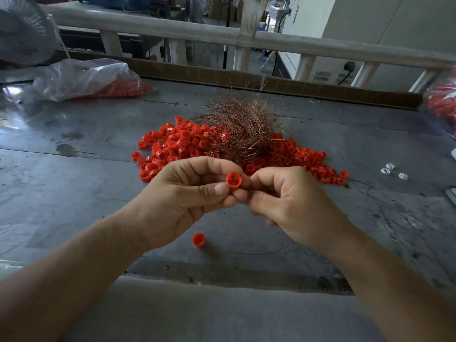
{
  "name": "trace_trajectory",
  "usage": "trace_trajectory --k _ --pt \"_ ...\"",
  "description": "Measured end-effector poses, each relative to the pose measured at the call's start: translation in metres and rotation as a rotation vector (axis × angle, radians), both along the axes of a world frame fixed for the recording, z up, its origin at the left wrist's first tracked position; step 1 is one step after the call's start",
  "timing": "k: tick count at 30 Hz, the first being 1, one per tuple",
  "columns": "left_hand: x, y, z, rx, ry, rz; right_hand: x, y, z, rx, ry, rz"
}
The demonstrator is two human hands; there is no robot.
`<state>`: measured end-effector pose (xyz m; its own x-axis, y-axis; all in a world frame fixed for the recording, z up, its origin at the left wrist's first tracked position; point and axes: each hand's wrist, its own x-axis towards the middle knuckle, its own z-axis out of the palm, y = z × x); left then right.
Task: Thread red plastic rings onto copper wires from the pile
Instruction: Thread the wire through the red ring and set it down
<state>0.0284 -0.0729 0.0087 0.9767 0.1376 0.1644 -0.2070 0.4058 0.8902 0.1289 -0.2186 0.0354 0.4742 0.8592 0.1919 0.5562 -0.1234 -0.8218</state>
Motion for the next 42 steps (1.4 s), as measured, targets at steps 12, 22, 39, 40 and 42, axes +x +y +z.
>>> trace_trajectory --k 12,22,39,40,42 --pt "-0.003 -0.002 0.001 0.083 0.13 -0.206 0.051 -0.022 0.01 -0.371 0.119 0.018" --pt "-0.003 -0.001 0.001 0.125 0.166 -0.17 0.071 -0.009 -0.023 -0.305 -0.37 -0.351" --pt "-0.001 -0.002 0.0 0.118 0.196 -0.095 0.054 -0.002 -0.013 0.034 0.289 -0.257" --pt "-0.001 -0.003 -0.001 0.106 0.204 -0.063 0.05 -0.004 -0.007 0.106 0.506 -0.172" --pt "0.0 -0.003 0.0 0.084 0.213 -0.012 0.041 -0.006 0.0 0.175 0.729 -0.035"
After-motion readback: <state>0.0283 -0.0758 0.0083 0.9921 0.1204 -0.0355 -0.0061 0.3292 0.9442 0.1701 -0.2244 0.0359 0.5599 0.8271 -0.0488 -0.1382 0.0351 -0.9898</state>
